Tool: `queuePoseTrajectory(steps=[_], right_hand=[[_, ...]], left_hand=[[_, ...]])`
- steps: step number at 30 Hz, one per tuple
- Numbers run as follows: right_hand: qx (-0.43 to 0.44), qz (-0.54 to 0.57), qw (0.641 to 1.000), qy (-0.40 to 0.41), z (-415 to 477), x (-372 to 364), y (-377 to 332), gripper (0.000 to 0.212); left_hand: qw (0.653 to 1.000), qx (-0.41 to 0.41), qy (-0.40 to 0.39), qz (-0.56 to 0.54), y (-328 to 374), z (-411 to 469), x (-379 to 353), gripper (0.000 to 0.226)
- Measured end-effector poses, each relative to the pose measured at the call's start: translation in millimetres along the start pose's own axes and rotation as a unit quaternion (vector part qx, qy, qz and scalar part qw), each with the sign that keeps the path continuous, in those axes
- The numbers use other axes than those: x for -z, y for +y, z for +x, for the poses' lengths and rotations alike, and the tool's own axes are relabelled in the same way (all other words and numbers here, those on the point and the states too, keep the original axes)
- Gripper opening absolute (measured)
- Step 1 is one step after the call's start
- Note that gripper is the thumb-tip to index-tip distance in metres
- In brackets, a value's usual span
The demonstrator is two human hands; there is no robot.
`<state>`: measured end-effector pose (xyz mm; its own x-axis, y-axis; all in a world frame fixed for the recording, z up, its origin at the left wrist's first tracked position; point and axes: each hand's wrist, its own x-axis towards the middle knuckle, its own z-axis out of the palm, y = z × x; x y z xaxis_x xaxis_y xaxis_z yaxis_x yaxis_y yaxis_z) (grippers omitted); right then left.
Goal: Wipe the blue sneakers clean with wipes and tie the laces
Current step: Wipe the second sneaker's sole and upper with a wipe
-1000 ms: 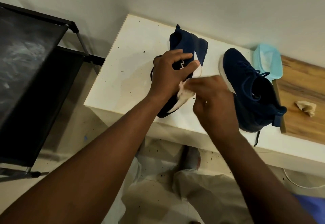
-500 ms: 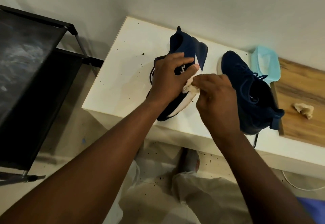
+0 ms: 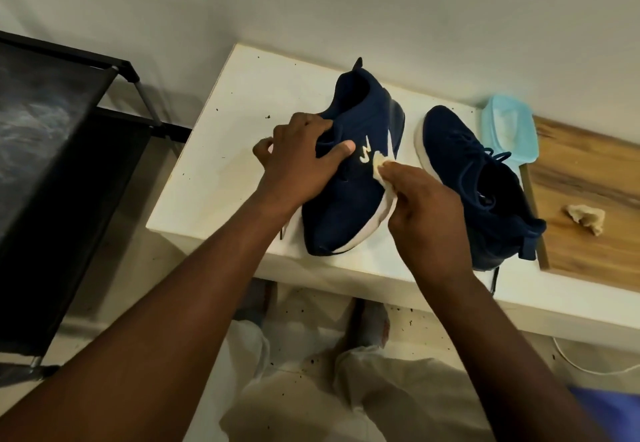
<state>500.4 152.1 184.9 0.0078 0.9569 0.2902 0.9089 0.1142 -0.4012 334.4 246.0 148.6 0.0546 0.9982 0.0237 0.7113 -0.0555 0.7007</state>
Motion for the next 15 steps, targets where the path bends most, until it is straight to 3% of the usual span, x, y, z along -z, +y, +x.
queuePoseTrajectory(steps=[2, 6, 7, 9, 11, 13, 15], right_hand=[[0.001, -0.01, 1.0, -0.01, -7, 0, -6, 0.04], [0.033, 0.028, 0.98, -0.195, -30, -10, -36, 0.061], [0.042, 0.008, 0.98, -0.196, -27, -12, -37, 0.06], [0.078, -0.045, 0.991, -0.102, -9, -16, -20, 0.045], [0.051, -0.076, 0.996, 0.01, 12, -17, 5, 0.032], [0.001, -0.026, 0.999, 0.039, 19, -19, 17, 0.028], [-0.018, 0.008, 1.0, 0.018, 14, -19, 16, 0.025]], left_hand=[[1.0, -0.009, 0.004, -0.002, 3, -1, -1, 0.045], [1.0, -0.013, 0.01, -0.026, 5, -2, -2, 0.039], [0.999, -0.016, 0.008, -0.028, 6, -2, -2, 0.038], [0.999, -0.023, 0.002, -0.023, 8, -1, -1, 0.037], [0.999, -0.032, -0.007, -0.007, 10, -2, 0, 0.037], [0.999, -0.044, -0.022, 0.002, 14, -3, 0, 0.034], [0.998, -0.057, -0.039, 0.011, 18, -4, 1, 0.031]])
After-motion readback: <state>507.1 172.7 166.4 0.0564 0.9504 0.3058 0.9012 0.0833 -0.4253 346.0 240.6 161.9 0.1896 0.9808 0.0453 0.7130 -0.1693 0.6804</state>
